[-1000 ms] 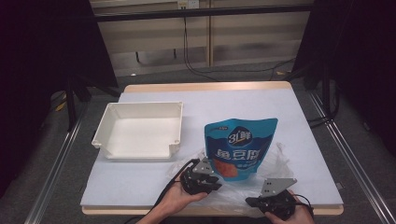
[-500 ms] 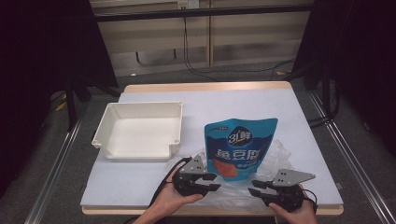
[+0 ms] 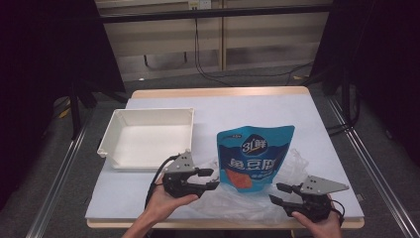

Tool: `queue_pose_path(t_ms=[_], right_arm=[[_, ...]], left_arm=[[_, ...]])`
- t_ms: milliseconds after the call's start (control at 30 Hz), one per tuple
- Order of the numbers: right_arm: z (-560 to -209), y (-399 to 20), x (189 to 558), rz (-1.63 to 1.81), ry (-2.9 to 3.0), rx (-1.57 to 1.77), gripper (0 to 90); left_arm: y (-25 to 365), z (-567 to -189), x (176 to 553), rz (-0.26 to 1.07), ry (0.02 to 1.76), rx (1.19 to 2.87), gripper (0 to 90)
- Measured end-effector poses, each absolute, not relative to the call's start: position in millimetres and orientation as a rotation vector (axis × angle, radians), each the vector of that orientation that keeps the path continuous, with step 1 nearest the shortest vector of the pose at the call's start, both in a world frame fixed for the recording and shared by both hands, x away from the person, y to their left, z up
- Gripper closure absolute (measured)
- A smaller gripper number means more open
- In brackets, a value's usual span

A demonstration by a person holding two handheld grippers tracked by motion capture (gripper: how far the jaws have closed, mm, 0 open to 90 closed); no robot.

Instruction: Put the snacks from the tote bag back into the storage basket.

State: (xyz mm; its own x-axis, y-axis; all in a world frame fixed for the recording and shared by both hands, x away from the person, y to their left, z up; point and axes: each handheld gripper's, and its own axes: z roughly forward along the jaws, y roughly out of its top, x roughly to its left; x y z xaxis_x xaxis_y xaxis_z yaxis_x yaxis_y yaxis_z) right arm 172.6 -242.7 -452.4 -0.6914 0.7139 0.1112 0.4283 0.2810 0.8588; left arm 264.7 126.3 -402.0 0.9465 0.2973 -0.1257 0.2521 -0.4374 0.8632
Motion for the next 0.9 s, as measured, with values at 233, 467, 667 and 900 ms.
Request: queue_pose_path(t_ms=[233,467,667,900], right_arm=[[-448,-252,174,1.389,2.183,1.087,44.0],[-450,-253,174,1.385,2.186,1.106,42.0],[-451,-250,173,1.379,2.206,1.079,41.5],[-451,-252,173,1.377,2.207,1.088,41.3]], left_arm=[[140,-384,273,0.079,0.412,1.996,45.9],[135,-368,276,0.096,0.368,1.992,45.2],[132,-357,283,0.085,0.361,1.995,44.9],[125,-343,291,0.056,0.317,2.019,48.4]])
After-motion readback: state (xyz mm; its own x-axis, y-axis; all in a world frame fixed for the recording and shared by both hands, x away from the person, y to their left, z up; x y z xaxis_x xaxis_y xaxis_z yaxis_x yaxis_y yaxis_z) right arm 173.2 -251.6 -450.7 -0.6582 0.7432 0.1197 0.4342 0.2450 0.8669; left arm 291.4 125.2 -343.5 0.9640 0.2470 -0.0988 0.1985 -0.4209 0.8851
